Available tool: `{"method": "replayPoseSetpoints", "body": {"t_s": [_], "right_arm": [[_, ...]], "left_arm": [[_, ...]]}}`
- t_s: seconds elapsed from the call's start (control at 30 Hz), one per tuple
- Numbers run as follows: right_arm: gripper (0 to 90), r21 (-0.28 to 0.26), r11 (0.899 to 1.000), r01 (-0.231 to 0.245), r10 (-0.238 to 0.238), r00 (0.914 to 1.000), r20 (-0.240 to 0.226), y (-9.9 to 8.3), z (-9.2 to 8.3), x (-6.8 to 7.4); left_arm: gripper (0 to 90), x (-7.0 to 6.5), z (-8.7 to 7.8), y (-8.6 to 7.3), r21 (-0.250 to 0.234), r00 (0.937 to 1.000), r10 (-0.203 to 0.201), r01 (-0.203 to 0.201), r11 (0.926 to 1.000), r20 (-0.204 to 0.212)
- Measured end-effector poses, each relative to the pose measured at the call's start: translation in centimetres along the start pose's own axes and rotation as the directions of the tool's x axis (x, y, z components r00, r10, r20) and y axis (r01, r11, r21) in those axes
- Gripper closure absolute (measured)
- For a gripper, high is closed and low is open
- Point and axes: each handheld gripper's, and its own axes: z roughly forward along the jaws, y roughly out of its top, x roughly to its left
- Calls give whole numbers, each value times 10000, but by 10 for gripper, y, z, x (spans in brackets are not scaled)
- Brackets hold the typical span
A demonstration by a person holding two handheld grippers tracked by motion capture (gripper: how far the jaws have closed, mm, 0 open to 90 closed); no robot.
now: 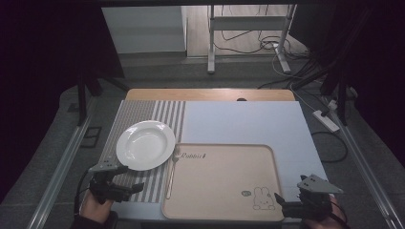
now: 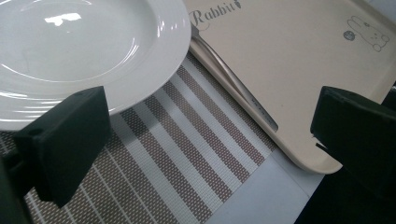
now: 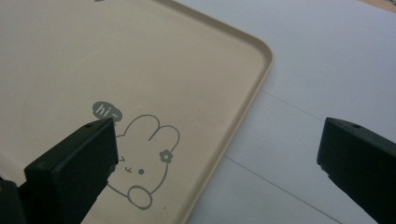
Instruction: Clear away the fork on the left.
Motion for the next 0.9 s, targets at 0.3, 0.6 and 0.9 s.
{"method": "replayPoseSetpoints", "body": {"t_s": [0.3,0.6,0.9], "right_arm": [[0,14,10000,-47,47,10000,25,0,0,0],[0,-12,10000,-95,96,9999,86,0,0,-1],[0,69,10000,-36,35,9999,155,0,0,0]], "left_arm": [[0,-1,-10,-7,-87,9997,-6,4,10000,-234],[0,0,-17,-12,-1,9985,7,-7,10000,-544],[0,0,-17,-12,74,9983,10,-5,10000,-590]]}}
